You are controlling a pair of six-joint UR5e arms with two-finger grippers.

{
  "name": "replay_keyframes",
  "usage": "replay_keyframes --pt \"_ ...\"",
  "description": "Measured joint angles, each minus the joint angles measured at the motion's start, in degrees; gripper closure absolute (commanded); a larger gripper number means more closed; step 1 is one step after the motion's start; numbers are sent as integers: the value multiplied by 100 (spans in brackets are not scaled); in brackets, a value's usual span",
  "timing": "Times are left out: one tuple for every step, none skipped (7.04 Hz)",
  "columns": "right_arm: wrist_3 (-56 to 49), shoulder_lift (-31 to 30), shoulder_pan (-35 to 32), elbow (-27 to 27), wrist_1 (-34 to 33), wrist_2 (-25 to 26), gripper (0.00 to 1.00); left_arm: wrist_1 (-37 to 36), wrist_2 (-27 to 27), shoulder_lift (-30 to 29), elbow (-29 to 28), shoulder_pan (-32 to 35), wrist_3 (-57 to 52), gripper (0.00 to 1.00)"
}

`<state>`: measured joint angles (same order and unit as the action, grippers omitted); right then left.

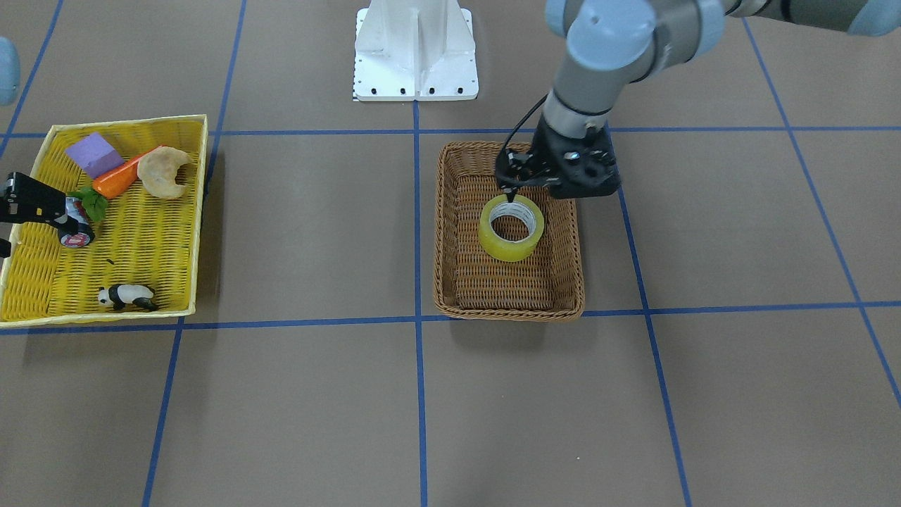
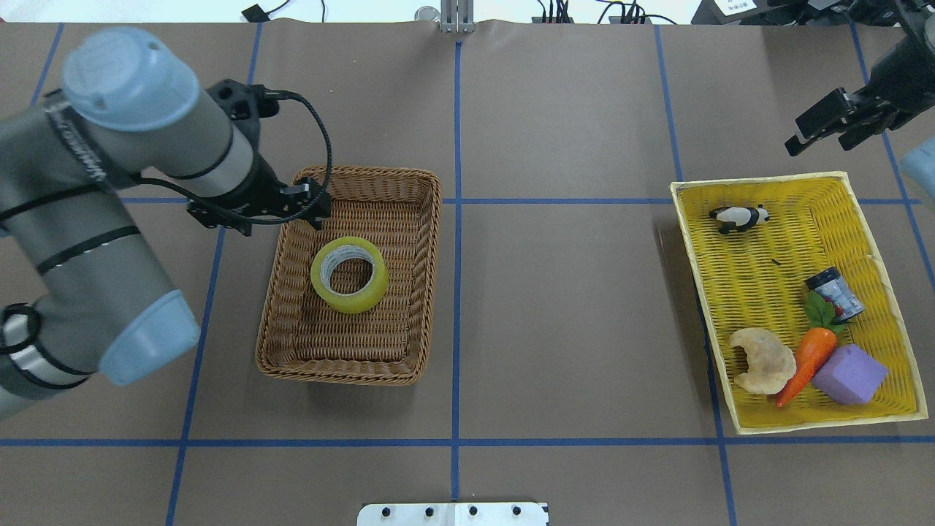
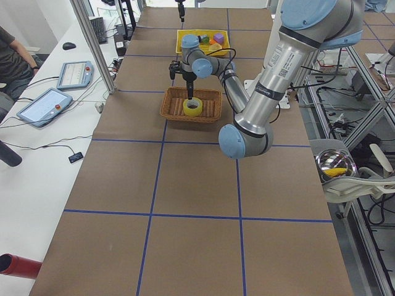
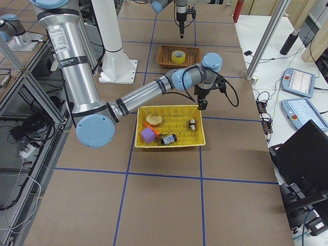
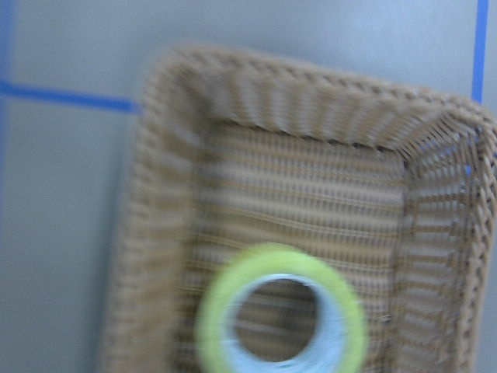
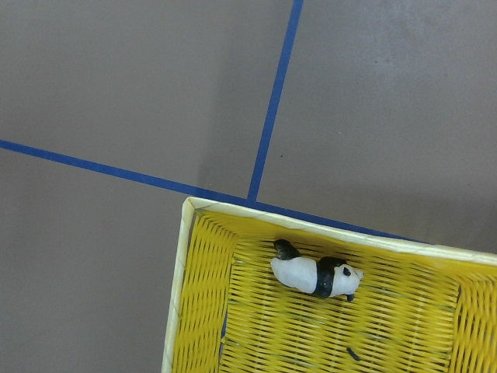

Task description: Move tape to another basket

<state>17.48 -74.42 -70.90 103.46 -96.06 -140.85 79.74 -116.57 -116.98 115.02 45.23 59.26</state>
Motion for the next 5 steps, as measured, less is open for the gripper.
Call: replay_keyframes --pt "6 -58 -92 23 5 92 1 -205 -51 385 285 473 -806 2" --pt "-6 -207 -236 72 7 292 1 -283 -187 769 365 1062 -1774 2" --pt "-39 -428 -388 130 8 470 0 -311 -396 1101 264 1740 -2864 2" --pt "-63 -679 -563 209 9 552 0 -301 -618 1373 27 2380 -3889 2" --pt "-75 -961 -759 348 11 590 0 -273 -763 1570 -260 2903 -4635 2"
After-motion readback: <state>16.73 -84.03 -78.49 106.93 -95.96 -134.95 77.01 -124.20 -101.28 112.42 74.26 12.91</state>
